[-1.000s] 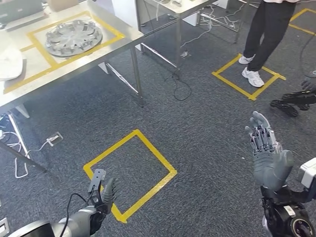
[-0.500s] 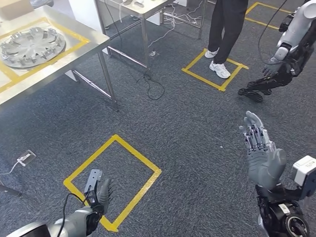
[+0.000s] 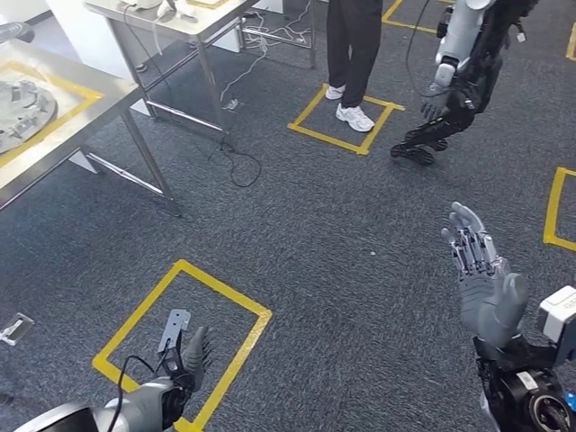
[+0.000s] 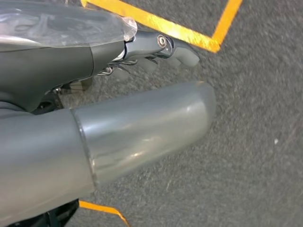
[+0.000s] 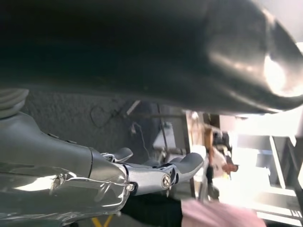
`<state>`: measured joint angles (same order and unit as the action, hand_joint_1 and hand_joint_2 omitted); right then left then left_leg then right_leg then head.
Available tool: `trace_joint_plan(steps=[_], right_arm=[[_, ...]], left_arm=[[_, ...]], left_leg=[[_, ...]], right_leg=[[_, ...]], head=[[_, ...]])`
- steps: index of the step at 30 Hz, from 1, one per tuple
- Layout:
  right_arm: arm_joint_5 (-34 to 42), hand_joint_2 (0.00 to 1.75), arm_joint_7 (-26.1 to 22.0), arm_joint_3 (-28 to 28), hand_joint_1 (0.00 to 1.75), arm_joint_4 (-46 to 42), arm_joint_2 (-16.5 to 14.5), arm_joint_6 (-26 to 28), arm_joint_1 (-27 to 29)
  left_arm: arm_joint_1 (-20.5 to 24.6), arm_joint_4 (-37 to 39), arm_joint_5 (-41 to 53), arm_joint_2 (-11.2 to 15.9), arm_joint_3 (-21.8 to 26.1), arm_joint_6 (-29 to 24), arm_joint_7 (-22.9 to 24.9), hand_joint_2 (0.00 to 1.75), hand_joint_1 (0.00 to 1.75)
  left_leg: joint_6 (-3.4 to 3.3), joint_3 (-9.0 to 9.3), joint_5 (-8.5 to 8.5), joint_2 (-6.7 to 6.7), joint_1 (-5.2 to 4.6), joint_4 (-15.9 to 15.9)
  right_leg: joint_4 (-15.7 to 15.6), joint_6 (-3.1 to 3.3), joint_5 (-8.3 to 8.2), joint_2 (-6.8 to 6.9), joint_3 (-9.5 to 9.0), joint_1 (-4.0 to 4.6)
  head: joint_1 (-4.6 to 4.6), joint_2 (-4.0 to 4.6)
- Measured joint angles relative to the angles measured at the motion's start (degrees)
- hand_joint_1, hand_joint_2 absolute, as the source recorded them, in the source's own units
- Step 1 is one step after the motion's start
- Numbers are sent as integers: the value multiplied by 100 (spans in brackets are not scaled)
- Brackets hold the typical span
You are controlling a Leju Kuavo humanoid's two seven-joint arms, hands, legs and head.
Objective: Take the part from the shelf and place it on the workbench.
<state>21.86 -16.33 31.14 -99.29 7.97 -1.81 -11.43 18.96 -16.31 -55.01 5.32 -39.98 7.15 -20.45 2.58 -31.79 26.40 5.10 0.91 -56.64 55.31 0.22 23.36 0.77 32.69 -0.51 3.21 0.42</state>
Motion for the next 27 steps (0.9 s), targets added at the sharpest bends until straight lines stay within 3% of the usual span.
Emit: trace_joint_plan(steps=[2,3,4,5,6,9,11,13,15,17,19,20,21,22,24,26,27], right_arm=[[9,0,-21,15,0,54,-25,-13,-91],[19,0,-23,29,0,90,-34,-18,-123],[37,0,-26,45,0,126,-40,-23,-139],[60,0,-29,63,0,160,-43,-32,-146],[85,0,-34,79,0,187,-44,-47,-148],[137,0,-60,125,0,238,-48,-86,-157],[159,0,-75,145,0,270,-50,-107,-162],[181,0,-96,156,0,303,-50,-138,-157],[196,0,-124,164,0,332,-50,-167,-164],[199,0,-141,172,0,362,-50,-185,-176],[198,0,-142,190,0,383,-50,-188,-146],[198,0,-139,196,0,388,-50,-180,-120],[195,0,-135,199,0,390,-49,-170,-100],[190,0,-128,194,0,389,-49,-155,-88],[177,0,-112,175,0,378,-48,-125,-84],[162,0,-85,154,0,349,-48,-94,-54],[156,0,-72,144,0,335,-48,-83,-26]], left_arm=[[-5,0,-36,19,0,-3,-2,0,0],[-21,1,-55,35,1,-2,-5,0,0],[-43,1,-76,52,1,2,-14,0,0],[-63,2,-97,69,2,8,-29,0,0],[-76,2,-117,87,3,20,-47,0,0],[-74,1,-149,151,8,53,-85,0,0],[-69,1,-163,196,12,54,-101,0,0],[-68,1,-180,205,15,51,-126,0,0],[-76,-1,-191,197,17,51,-159,0,0],[-108,-2,-195,195,20,52,-175,0,0],[-148,-2,-181,190,20,52,-175,0,0],[-159,-2,-167,182,20,52,-169,0,0],[-162,-2,-151,172,20,51,-158,0,0],[-161,-2,-134,161,20,51,-143,0,0],[-148,-2,-100,153,20,47,-104,0,0],[-128,-2,-66,147,19,41,-74,0,0],[-113,-2,-49,137,18,39,-64,0,0]], left_leg=[[14,-355,388,-334,6,-745],[6,-572,550,-419,0,-1160],[-10,-731,617,-458,-8,-1438],[-37,-790,568,-478,-20,-1498],[-76,-728,414,-498,-34,-1315],[-230,-189,-144,-726,-95,-126],[-279,-31,-230,-789,-128,209],[-302,4,-261,-665,-122,275],[-332,59,-303,-535,-77,378],[-352,96,-315,-407,-55,427],[-352,103,-301,-275,-44,425],[-340,108,-290,-210,-32,422],[-319,117,-275,-148,-16,416],[-288,135,-253,-86,5,404],[-197,170,-187,31,14,347],[-119,187,-141,145,-23,293],[-98,193,-133,209,-38,282]], right_leg=[[-5,54,-24,-128,22,2],[-5,73,-32,-200,34,13],[-5,84,-37,-277,42,28],[-5,93,-42,-356,45,46],[-5,96,-49,-434,45,62],[-5,86,-70,-633,46,88],[-6,57,-84,-741,66,80],[-19,9,-93,-809,83,78],[144,-57,41,-597,181,97],[775,-132,399,-274,479,74],[1509,-210,682,-150,810,-1],[1632,-250,676,-122,863,-38],[1538,-287,571,-95,807,-70],[1214,-320,381,-41,636,-95],[420,-351,86,213,217,-91],[47,-271,25,359,22,-59],[39,-207,36,310,16,-40]], head=[[36,0],[55,0],[70,0],[79,0],[85,0],[87,0],[82,0],[97,0],[70,0],[6,0],[-25,0],[-29,0],[-31,0],[-34,0],[-62,0],[-58,0],[-41,0]])
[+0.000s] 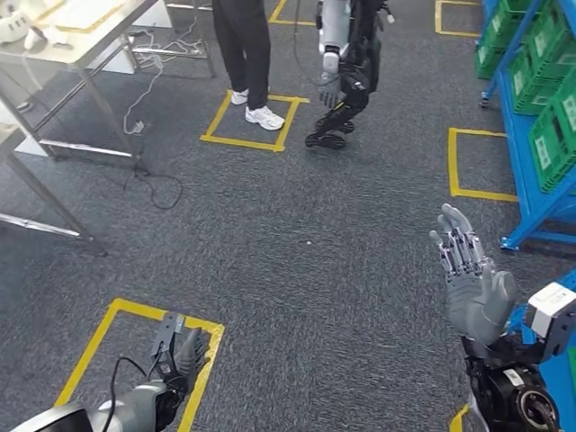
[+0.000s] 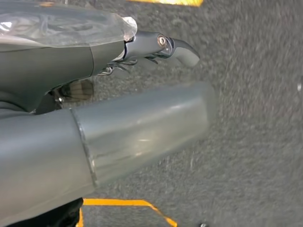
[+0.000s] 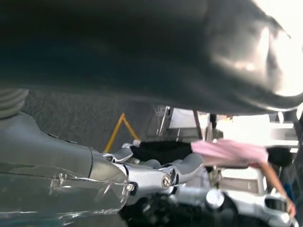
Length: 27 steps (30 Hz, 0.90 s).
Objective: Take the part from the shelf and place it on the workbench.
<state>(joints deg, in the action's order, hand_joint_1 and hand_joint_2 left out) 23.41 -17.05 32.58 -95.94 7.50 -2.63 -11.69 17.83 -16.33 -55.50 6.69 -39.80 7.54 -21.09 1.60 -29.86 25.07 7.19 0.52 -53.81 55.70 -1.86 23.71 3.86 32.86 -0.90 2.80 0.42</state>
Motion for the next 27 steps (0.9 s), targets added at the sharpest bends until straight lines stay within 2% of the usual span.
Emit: trace_joint_plan(steps=[1,2,3,4,5,6,7,8,9,10,12,13,14,15,16,17,18,19,21,22,23,24,25,26,27], right_arm=[[-5,0,10,-10,0,-13,0,8,32],[-8,0,15,-26,0,-23,2,12,56],[-12,0,19,-43,0,-35,3,18,62],[-18,0,22,-56,0,-48,5,23,55],[-27,0,28,-68,0,-57,7,28,47],[-36,0,37,-73,0,-63,7,33,40],[-44,0,44,-74,0,-64,7,40,41],[-50,0,53,-79,0,-64,7,48,46],[-55,0,56,-84,0,-64,7,55,50],[-58,0,57,-90,0,-64,7,60,51],[-65,0,57,-97,0,-70,7,62,50],[-70,0,59,-100,0,-74,7,66,52],[-75,0,61,-104,0,-80,7,74,60],[-81,0,66,-109,0,-87,10,84,73],[-87,0,70,-115,0,-99,17,96,90],[-91,0,73,-125,0,-113,29,107,109],[-95,0,75,-137,0,-130,42,114,115],[-97,0,75,-146,0,-144,53,120,110],[-101,0,78,-155,0,-161,61,125,98],[-103,0,82,-155,0,-162,62,126,99],[-109,0,91,-156,0,-163,63,129,104],[-120,0,105,-157,0,-166,63,140,105],[-133,0,124,-159,0,-171,63,158,101],[-151,0,148,-160,0,-185,63,187,97],[-171,0,176,-160,0,-205,63,224,91]], left_arm=[[18,-1,16,-17,-1,-2,6,0,0],[39,-1,31,-33,-1,-2,11,0,0],[59,-2,43,-45,-1,-2,15,0,0],[74,-2,56,-54,-1,-2,26,0,0],[81,-2,69,-58,-1,-2,43,0,0],[81,-2,80,-62,-1,-2,62,0,0],[77,-2,89,-64,-1,-2,80,0,0],[73,-2,93,-67,-1,-2,90,0,0],[72,-2,94,-72,-1,-2,93,0,0],[77,-2,94,-77,-1,-2,93,0,0],[103,-2,98,-84,-1,-2,94,0,0],[120,-2,101,-85,-1,-1,94,0,0],[136,-2,105,-86,-1,2,97,0,0],[153,-2,108,-92,-1,4,99,0,0],[167,-2,109,-106,-1,7,102,0,0],[182,-3,110,-121,-1,10,104,0,0],[195,-3,110,-136,-1,11,104,0,0],[200,-4,110,-146,-1,13,104,0,0],[188,-4,110,-152,-1,14,104,0,0],[174,-4,110,-154,-1,13,105,0,0],[161,-4,110,-155,-1,13,105,0,0],[153,-4,110,-158,-1,14,105,0,0],[149,-4,113,-163,-1,14,105,0,0],[150,-4,121,-169,-1,15,105,0,0],[152,-4,130,-174,-1,15,104,0,0]], left_leg=[[21,12,11,64,2,4],[48,15,58,26,18,-29],[71,-23,159,-93,36,-148],[89,-130,323,-267,51,-403],[93,-313,530,-471,60,-798],[87,-541,724,-593,59,-1251],[77,-755,853,-653,54,-1645],[60,-892,870,-679,48,-1861],[33,-908,761,-693,42,-1822],[-3,-810,560,-721,38,-1557],[-95,-431,125,-912,28,-693],[-122,-285,4,-998,23,-359],[-138,-199,-45,-1054,12,-162],[-140,-174,-35,-1055,2,-99],[-145,-167,-50,-989,-2,-73],[-159,-151,-68,-924,2,-40],[-183,-134,-88,-860,13,-1],[-210,-118,-107,-788,26,39],[-242,-105,-113,-649,23,62],[-246,-105,-110,-577,20,60],[-241,-104,-105,-503,18,58],[-233,-102,-97,-432,19,54],[-219,-94,-85,-363,23,47],[-197,-81,-65,-297,26,35],[-167,-69,-41,-239,15,19]], right_leg=[[8,56,-2,-76,16,-4],[4,96,-9,-155,21,-6],[-2,137,-19,-228,22,-11],[-10,177,-32,-304,23,-20],[-12,204,-43,-382,30,-22],[-12,224,-50,-462,39,-17],[-12,236,-55,-551,45,-7],[-12,243,-60,-640,48,5],[-12,247,-65,-728,46,18],[-12,247,-69,-814,41,27],[-11,231,-79,-973,38,44],[-8,213,-88,-1040,47,45],[-8,188,-97,-1099,62,38],[-13,156,-108,-1153,81,25],[-24,116,-121,-1212,100,14],[-13,83,-114,-1201,127,9],[73,56,-49,-1092,183,19],[281,33,82,-927,288,31],[1024,4,476,-566,619,30],[1406,-15,629,-488,787,17],[1635,-31,687,-447,881,2],[1652,-45,640,-417,872,-10],[1430,-55,492,-380,743,-21],[1027,-61,290,-298,520,-27],[611,-62,152,-160,292,-5]], head=[[33,0],[54,0],[60,0],[73,0],[99,0],[125,0],[150,0],[168,0],[176,0],[183,0],[197,0],[194,0],[194,0],[190,0],[189,0],[189,0],[165,0],[126,0],[57,0],[37,0],[29,0],[20,0],[13,0],[8,0],[-2,0]])
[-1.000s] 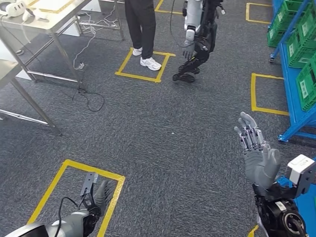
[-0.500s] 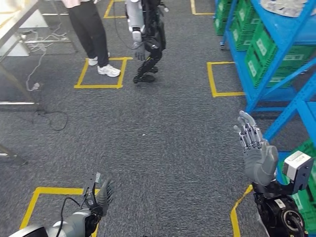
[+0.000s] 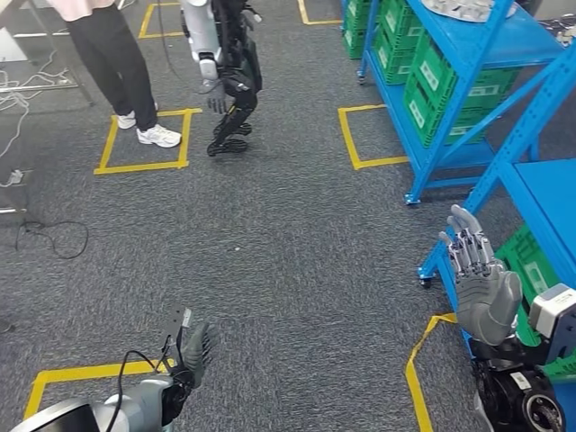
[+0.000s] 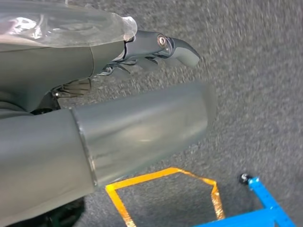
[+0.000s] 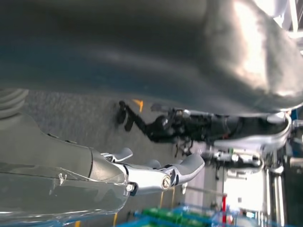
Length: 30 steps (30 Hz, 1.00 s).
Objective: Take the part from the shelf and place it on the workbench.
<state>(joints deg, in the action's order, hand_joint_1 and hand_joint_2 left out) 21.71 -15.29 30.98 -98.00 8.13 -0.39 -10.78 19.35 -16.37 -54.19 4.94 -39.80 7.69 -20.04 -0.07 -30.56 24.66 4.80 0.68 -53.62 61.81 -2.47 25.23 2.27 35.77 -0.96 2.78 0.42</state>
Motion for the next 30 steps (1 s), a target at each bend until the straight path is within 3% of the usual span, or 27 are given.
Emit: trace_joint_plan(steps=[2,3,5,7,9,11,12,13,16,18,20,21,23,24,26,27,28,30], right_arm=[[-32,0,61,4,0,-64,0,80,-5],[-41,0,87,6,0,-94,0,116,0],[-46,0,122,8,0,-145,0,165,25],[-46,0,136,7,0,-187,1,191,35],[-46,0,140,11,0,-217,2,200,48],[-46,0,143,19,0,-230,1,199,88],[-46,0,143,21,0,-234,1,200,109],[-46,0,144,22,0,-239,1,200,124],[-47,0,142,23,0,-268,2,201,141],[-49,0,140,24,0,-292,2,202,146],[-49,0,135,25,0,-311,3,200,166],[-49,0,126,22,0,-320,8,188,186],[-50,0,103,14,0,-338,22,147,209],[-51,0,90,13,0,-340,28,113,212],[-51,0,75,15,0,-334,30,55,204],[-50,0,72,13,0,-329,31,34,204],[-47,0,72,10,0,-325,33,24,204],[-45,0,72,7,0,-327,36,11,204]], left_arm=[[2,0,19,-2,0,0,1,0,0],[3,0,24,-4,0,0,1,0,0],[10,0,28,-16,0,1,2,0,0],[28,0,29,-23,0,4,1,0,0],[37,0,24,-20,0,8,-2,0,0],[12,0,16,-7,0,10,-2,0,0],[-9,1,10,-2,0,10,-2,0,0],[-28,1,7,4,0,11,-2,0,0],[-23,2,1,17,0,12,-2,0,0],[-1,2,0,32,0,15,-3,0,0],[7,1,-10,32,0,13,-5,0,0],[10,1,-21,28,0,9,-6,0,0],[16,-1,-41,20,0,2,-15,0,0],[9,0,-52,22,0,0,-20,0,0],[-27,1,-72,27,0,0,-31,0,0],[-46,1,-78,28,0,0,-34,0,0],[-59,2,-81,30,0,2,-39,0,0],[-69,2,-76,28,0,11,-54,0,0]], left_leg=[[64,9,35,110,-38,-43],[89,9,39,170,-59,-52],[137,30,51,269,-59,-54],[194,-25,217,56,-19,-238],[225,-330,583,-303,16,-888],[217,-728,841,-432,16,-1637],[202,-819,813,-448,9,-1767],[176,-800,671,-466,1,-1666],[54,-312,83,-702,-18,-545],[26,-130,-15,-804,-29,-140],[12,-104,-24,-708,-36,-79],[-9,-88,-42,-643,-29,-44],[-48,-60,-77,-513,1,20],[-55,-53,-80,-447,-5,28],[-65,-56,-74,-312,-13,24],[-64,-56,-71,-241,-14,22],[-59,-56,-65,-172,-12,19],[-23,-48,-42,-46,-4,-2]], right_leg=[[-525,68,-117,185,-284,36],[-579,112,-93,190,-305,57],[-590,197,-113,43,-288,60],[-614,267,-144,-98,-290,44],[-629,320,-174,-232,-282,31],[-629,349,-191,-375,-262,44],[-629,355,-198,-459,-257,52],[-629,357,-207,-547,-254,60],[-623,331,-234,-783,-241,78],[-620,283,-256,-908,-206,72],[-631,211,-283,-1023,-167,53],[-603,179,-263,-988,-136,54],[-267,127,-33,-726,32,72],[81,107,170,-538,177,67],[817,64,508,-344,470,37],[989,44,545,-299,522,18],[933,28,475,-263,464,-1],[270,8,158,-109,84,-27]], head=[[-4,0],[5,0],[35,0],[51,0],[92,0],[134,0],[145,0],[152,0],[175,0],[166,0],[154,0],[149,0],[91,0],[57,0],[11,0],[5,0],[-2,0],[-11,0]])
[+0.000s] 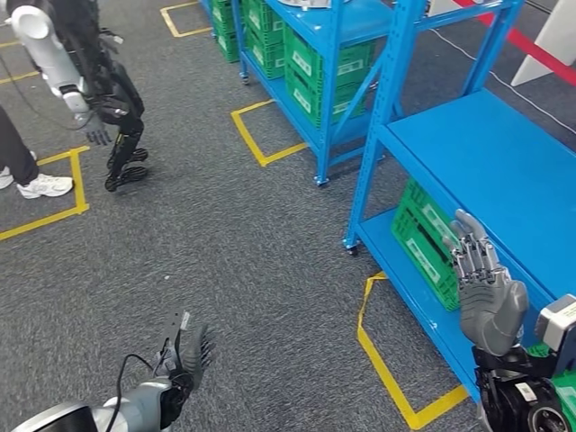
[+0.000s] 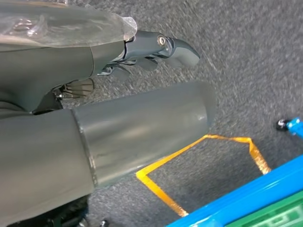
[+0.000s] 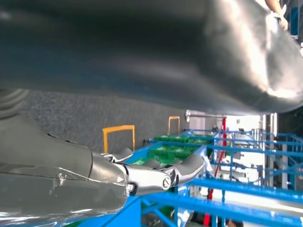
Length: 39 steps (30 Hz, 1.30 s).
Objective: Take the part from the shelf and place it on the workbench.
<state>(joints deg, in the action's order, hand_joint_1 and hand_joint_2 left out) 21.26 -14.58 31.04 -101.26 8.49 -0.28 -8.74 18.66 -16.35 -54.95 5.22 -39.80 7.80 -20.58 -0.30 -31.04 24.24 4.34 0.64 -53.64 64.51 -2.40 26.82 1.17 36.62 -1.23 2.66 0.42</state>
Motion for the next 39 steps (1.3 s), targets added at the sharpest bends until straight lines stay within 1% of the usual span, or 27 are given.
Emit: trace_joint_plan(steps=[1,3,4,5,6,8,10,11,12,13,14,15,17,19,22,24,26,28,29,30,31,33,34,35,36,38,39], right_arm=[[-3,0,1,2,0,-5,1,-4,0],[-23,0,5,4,0,-27,1,-5,9],[-34,0,9,4,0,-38,2,1,23],[-49,0,13,3,0,-51,5,10,42],[-58,0,15,1,0,-59,8,26,62],[-81,0,21,1,0,-85,14,53,90],[-96,0,28,5,0,-104,14,62,94],[-99,0,33,8,0,-104,14,57,87],[-97,0,40,10,0,-98,14,44,68],[-87,0,47,16,0,-87,14,23,36],[-75,0,53,26,0,-72,13,-3,-6],[-61,0,57,37,0,-58,11,-26,-50],[-44,0,57,57,0,-38,6,-51,-119],[-14,0,34,66,0,-17,-2,-86,-172],[52,0,-70,73,0,32,-5,-199,-215],[56,0,-144,66,0,80,-5,-266,-249],[36,0,-185,58,0,130,-8,-313,-291],[16,0,-191,57,0,194,-11,-343,-310],[11,0,-191,55,0,229,-12,-352,-312],[9,0,-190,52,0,264,-12,-356,-318],[8,0,-190,50,0,290,-12,-361,-327],[5,0,-190,49,0,326,-12,-368,-360],[4,0,-191,51,0,339,-12,-370,-379],[4,0,-192,52,0,354,-12,-370,-392],[3,0,-193,53,0,370,-12,-369,-399],[2,0,-194,50,0,397,-12,-367,-401],[1,0,-197,49,0,409,-12,-362,-405]], left_arm=[[0,0,5,3,0,5,-10,0,0],[-3,0,21,14,0,16,-30,0,0],[-5,0,28,19,0,24,-36,0,0],[-6,-1,35,19,0,34,-40,0,0],[-6,-1,41,19,0,43,-43,0,0],[-6,-2,42,20,0,53,-49,0,0],[-27,-2,10,41,0,56,-55,0,0],[-45,-2,-25,61,0,56,-56,0,0],[-65,-2,-66,84,0,55,-57,0,0],[-79,-2,-108,108,1,54,-57,0,0],[-85,-2,-142,131,2,53,-58,0,0],[-83,-2,-165,154,3,52,-60,0,0],[-68,-2,-186,197,6,53,-62,0,0],[-58,-2,-202,238,8,47,-70,0,0],[-47,-5,-222,249,10,-2,-79,0,0],[-35,-9,-216,234,11,-29,-81,0,0],[-39,-11,-203,223,11,-51,-83,0,0],[-54,-11,-187,214,11,-63,-78,0,0],[-58,-11,-178,208,11,-63,-76,0,0],[-59,-11,-173,202,11,-63,-74,0,0],[-58,-11,-169,193,11,-63,-73,0,0],[-54,-11,-166,181,11,-63,-73,0,0],[-53,-11,-164,178,11,-63,-73,0,0],[-53,-11,-163,175,11,-63,-73,0,0],[-52,-11,-161,171,11,-62,-72,0,0],[-49,-11,-157,157,11,-60,-72,0,0],[-45,-12,-155,151,11,-58,-73,0,0]], left_leg=[[30,1,19,53,-10,-19],[91,-5,50,154,-50,-68],[112,-6,56,213,-70,-80],[131,0,60,283,-73,-87],[158,6,84,283,-57,-104],[214,-80,277,15,-18,-342],[235,-412,662,-330,-3,-1064],[231,-630,832,-389,-5,-1496],[221,-804,912,-405,-9,-1811],[205,-886,883,-410,-13,-1921],[180,-847,741,-423,-16,-1783],[150,-708,531,-464,-20,-1453],[91,-325,150,-647,-23,-624],[76,-126,28,-762,-33,-179],[42,-96,11,-653,-43,-89],[-21,-68,-25,-539,-19,-26],[-61,-51,-37,-420,-23,5],[-70,-54,-33,-287,-38,3],[-69,-55,-30,-222,-41,1],[-64,-53,-25,-158,-42,0],[-54,-43,-16,-96,-43,-1],[-20,-18,9,21,-63,-8],[2,-12,21,75,-81,-17],[22,-8,28,129,-98,-25],[42,-7,29,188,-113,-30],[90,1,44,286,-110,-41],[122,-23,110,209,-96,-113]], right_leg=[[-369,-4,-107,147,-199,15],[-776,72,-171,319,-413,46],[-802,123,-156,304,-421,67],[-808,183,-168,218,-417,69],[-816,218,-181,149,-412,69],[-838,287,-214,12,-408,58],[-850,330,-241,-122,-395,51],[-851,344,-250,-199,-387,57],[-851,353,-257,-280,-379,64],[-851,360,-263,-364,-374,71],[-851,363,-270,-446,-373,74],[-851,363,-275,-522,-377,75],[-849,345,-284,-651,-377,82],[-846,299,-297,-755,-351,79],[-871,200,-323,-850,-312,49],[-665,151,-184,-623,-195,73],[-38,119,166,-289,91,94],[698,95,469,-171,409,77],[871,88,501,-153,476,71],[783,90,414,-142,413,68],[441,101,230,-108,225,69],[-454,146,-82,163,-245,111],[-761,182,-157,284,-409,137],[-903,214,-164,364,-482,162],[-922,246,-160,346,-493,183],[-941,304,-197,194,-492,174],[-957,337,-219,121,-492,164]], head=[[-8,0],[-2,0],[10,0],[27,0],[38,0],[52,0],[89,0],[104,0],[114,0],[119,0],[125,0],[132,0],[145,0],[143,0],[133,0],[93,0],[39,0],[14,0],[11,0],[5,0],[2,0],[-5,0],[-4,0],[0,0],[4,0],[12,0],[13,0]])
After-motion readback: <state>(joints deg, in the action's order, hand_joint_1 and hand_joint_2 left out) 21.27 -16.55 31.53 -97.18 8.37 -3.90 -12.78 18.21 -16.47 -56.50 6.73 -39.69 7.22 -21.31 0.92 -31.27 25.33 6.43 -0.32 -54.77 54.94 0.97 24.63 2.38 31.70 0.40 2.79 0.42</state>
